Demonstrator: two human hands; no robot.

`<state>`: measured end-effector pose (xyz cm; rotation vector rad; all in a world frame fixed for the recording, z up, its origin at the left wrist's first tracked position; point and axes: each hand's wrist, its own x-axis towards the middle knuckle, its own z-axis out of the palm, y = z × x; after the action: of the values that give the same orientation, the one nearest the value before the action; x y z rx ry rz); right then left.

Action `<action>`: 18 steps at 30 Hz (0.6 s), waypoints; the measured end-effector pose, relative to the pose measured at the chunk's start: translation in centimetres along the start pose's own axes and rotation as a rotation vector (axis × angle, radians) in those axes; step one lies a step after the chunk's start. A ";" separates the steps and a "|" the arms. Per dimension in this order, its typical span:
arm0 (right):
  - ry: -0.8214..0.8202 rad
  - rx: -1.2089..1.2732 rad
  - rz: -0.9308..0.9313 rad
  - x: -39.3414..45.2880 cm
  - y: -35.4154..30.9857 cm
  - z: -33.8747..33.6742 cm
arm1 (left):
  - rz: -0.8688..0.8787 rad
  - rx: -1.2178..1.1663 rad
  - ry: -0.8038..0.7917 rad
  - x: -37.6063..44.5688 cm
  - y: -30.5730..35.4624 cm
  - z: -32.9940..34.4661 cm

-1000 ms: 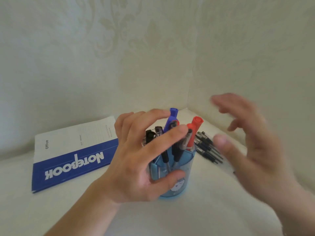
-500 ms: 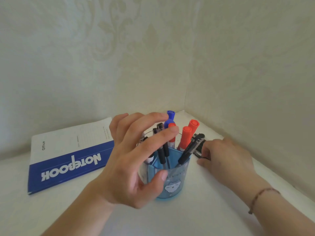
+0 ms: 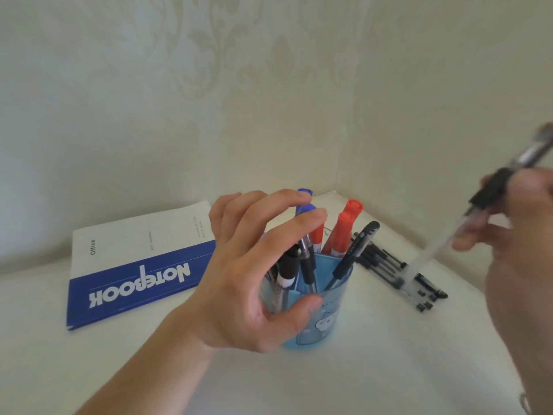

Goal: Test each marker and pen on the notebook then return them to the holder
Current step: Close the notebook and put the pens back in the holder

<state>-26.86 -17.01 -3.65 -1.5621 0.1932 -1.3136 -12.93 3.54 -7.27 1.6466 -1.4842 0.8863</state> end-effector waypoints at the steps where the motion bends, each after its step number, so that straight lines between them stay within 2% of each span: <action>1: -0.011 0.066 -0.016 -0.5 -0.4 0.3 | -0.003 -0.003 -0.003 0.0 0.0 0.0; 5: -0.032 0.055 -0.184 -3.6 -2.1 3.1 | -0.010 -0.014 -0.004 0.0 0.1 0.0; 8: -0.128 -0.040 -0.344 -4.9 -1.8 4.2 | -0.005 -0.015 -0.001 0.0 0.1 0.1; 12: -0.314 -0.371 -0.494 -4.5 -1.6 3.9 | 0.007 -0.018 -0.007 -0.1 0.0 0.1; 15: -0.386 -0.525 -0.505 -4.0 -1.2 3.4 | 0.018 -0.018 -0.003 -0.1 -0.1 0.1; 18: -0.281 -0.446 -0.360 -2.4 -0.4 2.3 | 0.064 -0.014 0.025 -0.1 -0.2 0.3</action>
<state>-26.16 -13.85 -4.53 -2.2217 0.0255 -1.3627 -12.74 3.33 -7.47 1.5800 -1.5307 0.9258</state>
